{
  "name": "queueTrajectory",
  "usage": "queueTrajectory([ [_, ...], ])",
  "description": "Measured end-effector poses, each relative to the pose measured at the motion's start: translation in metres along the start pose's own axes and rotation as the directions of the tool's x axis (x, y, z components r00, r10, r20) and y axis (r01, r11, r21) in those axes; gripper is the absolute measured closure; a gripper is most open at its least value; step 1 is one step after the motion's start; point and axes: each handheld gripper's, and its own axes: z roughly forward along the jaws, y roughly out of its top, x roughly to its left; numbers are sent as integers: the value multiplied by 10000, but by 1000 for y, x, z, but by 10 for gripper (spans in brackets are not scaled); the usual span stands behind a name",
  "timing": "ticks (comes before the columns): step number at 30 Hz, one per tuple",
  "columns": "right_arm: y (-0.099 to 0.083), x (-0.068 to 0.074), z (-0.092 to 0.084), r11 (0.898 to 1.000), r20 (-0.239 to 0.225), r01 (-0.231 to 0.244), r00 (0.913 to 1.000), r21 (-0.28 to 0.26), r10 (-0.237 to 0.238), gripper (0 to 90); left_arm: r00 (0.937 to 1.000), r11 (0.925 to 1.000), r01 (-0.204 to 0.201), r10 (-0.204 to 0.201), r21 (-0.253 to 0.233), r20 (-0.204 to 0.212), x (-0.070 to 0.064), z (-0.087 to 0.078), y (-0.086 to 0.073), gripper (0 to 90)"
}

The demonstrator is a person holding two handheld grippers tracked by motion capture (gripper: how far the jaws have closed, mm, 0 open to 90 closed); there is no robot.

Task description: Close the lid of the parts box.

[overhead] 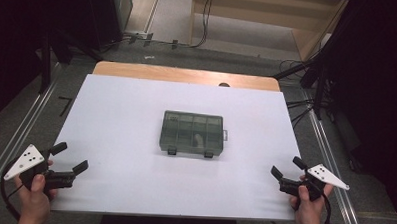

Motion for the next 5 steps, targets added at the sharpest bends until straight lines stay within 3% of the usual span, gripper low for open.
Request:
queueTrajectory([
  [5,0,0,1,10000,-22,-26,10000,41,26,0,9999,9998,103,-102,146,-99,2,1,1,0],
])
